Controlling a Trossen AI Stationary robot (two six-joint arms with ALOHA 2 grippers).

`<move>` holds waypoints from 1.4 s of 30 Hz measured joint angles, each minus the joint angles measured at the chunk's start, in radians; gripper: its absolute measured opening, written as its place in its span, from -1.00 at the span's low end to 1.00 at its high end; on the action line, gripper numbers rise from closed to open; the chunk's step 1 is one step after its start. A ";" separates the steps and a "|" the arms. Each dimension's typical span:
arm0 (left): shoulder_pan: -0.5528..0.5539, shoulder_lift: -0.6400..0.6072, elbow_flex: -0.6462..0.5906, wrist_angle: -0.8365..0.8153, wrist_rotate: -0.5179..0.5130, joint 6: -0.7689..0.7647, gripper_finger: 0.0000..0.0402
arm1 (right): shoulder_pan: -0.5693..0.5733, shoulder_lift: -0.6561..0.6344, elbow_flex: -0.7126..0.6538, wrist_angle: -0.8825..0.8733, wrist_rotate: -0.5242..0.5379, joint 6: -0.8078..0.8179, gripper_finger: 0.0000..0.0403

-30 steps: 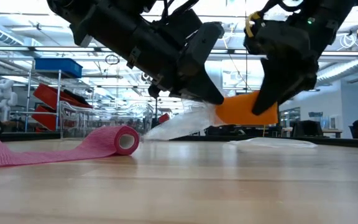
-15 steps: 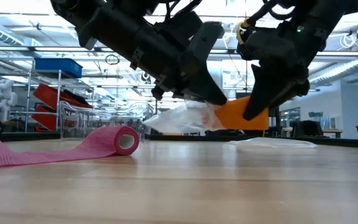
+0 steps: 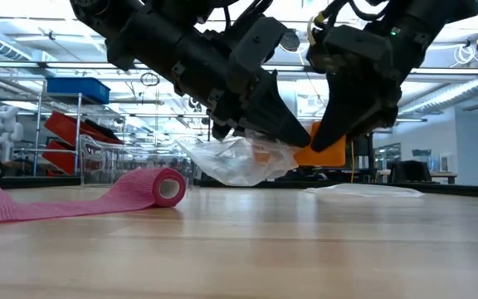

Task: Roll bandage
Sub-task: Put the rolled orange bandage into the transparent zip bag

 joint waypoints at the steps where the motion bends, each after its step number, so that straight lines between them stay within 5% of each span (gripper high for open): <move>1: 0.000 0.000 0.000 0.001 0.000 0.000 -0.93 | 0.007 0.000 0.000 -0.006 0.008 -0.006 -0.44; 9: 0.000 0.000 0.000 0.000 0.009 0.000 -0.93 | 0.077 0.000 0.000 -0.025 0.024 -0.013 -0.16; 14: 0.008 0.000 0.000 0.007 0.190 0.025 -0.93 | 0.124 0.000 0.000 -0.027 0.018 0.053 -0.07; 21: 0.010 0.000 0.000 0.096 0.335 0.039 -0.93 | 0.179 0.000 0.001 0.012 0.036 0.104 -0.09; 27: 0.019 0.000 0.000 0.110 0.341 0.058 -0.93 | 0.186 0.000 0.001 0.084 0.128 0.077 -0.24; 33: 0.022 0.000 0.000 0.119 0.394 0.086 -0.93 | 0.205 0.000 0.001 0.091 0.053 0.004 -0.30; 42: 0.023 0.000 0.000 0.263 0.633 0.185 -0.93 | 0.275 -0.040 0.001 0.115 -0.024 -0.135 -0.21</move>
